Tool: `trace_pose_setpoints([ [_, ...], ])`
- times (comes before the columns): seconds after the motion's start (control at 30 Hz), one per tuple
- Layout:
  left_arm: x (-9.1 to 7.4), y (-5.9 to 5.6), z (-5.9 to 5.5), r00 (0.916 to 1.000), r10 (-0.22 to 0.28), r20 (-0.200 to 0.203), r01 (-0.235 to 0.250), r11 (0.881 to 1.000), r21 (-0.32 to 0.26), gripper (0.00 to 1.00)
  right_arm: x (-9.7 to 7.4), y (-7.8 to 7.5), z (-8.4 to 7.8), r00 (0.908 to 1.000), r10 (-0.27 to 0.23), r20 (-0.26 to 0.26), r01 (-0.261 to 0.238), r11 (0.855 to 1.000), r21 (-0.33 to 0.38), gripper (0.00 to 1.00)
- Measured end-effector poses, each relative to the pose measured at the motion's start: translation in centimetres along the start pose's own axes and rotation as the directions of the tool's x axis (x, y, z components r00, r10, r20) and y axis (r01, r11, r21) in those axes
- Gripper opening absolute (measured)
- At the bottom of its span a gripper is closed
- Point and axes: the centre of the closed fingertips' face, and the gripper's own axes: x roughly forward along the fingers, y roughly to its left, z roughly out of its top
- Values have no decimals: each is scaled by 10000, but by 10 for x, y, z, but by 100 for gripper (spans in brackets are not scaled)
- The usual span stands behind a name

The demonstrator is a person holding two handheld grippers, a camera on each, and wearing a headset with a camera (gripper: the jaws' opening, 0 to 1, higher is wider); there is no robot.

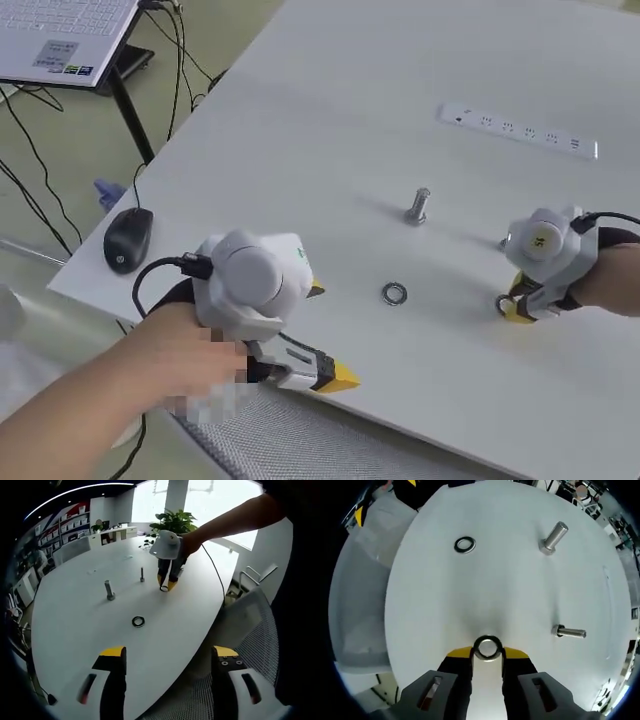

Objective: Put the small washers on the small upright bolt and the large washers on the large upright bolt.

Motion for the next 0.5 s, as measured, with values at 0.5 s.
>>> trace_pose_setpoints([
  [0.5,2,13,15,9971,185,739,-197,9997,155,82,-49,-10,18,9998,-155,94,151,9989,441,22],
])
